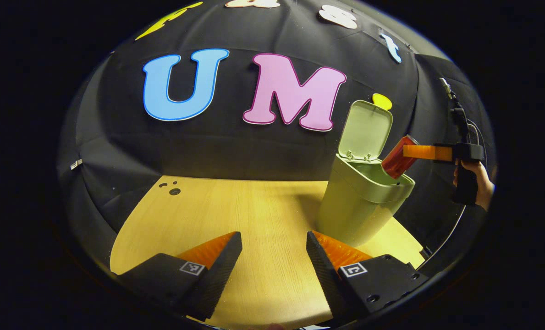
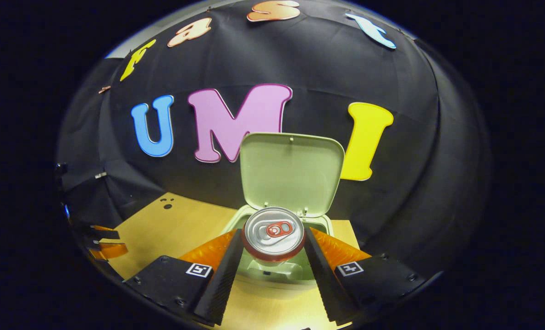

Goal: Press the lid of the desktop garbage bin to open it, pick up the crumpled paper on the desktop and throw it into the bin, then pick up the pop can on the desktop and drop it into the bin, and finally close the garbage bin lid.

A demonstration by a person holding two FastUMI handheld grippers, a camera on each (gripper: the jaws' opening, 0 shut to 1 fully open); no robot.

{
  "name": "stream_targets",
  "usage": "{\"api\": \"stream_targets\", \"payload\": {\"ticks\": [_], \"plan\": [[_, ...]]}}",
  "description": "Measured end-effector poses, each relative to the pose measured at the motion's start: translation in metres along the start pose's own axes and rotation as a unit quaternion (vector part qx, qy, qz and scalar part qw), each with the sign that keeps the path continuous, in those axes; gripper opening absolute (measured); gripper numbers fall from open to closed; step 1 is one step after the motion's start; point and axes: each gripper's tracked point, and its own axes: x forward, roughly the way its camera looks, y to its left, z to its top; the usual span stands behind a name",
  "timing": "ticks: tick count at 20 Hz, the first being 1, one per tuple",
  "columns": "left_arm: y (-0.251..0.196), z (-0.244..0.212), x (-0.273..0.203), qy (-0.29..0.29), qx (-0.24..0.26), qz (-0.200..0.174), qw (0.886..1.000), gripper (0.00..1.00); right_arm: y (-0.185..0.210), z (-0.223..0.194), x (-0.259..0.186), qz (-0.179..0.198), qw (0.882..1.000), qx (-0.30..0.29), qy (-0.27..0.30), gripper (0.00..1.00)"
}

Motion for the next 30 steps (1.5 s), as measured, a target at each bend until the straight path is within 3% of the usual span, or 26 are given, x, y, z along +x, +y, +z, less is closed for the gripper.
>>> {"api": "stream_targets", "payload": {"ticks": [10, 25, 30], "plan": [[-0.003, -0.008, 0.013, 0.022, -0.015, 0.041, 0.999, 0.91, -0.043, -0.056, 0.081, -0.019, 0.996, 0.026, 0.082, 0.83], [0.000, -0.010, 0.008, 0.019, -0.025, 0.050, 0.998, 0.91, -0.034, -0.069, 0.084, -0.003, 0.996, -0.006, 0.090, 0.84], [0.004, -0.007, 0.000, 0.011, -0.026, 0.049, 0.998, 0.91, -0.028, -0.052, 0.075, -0.003, 0.998, 0.004, 0.062, 0.88]]}}
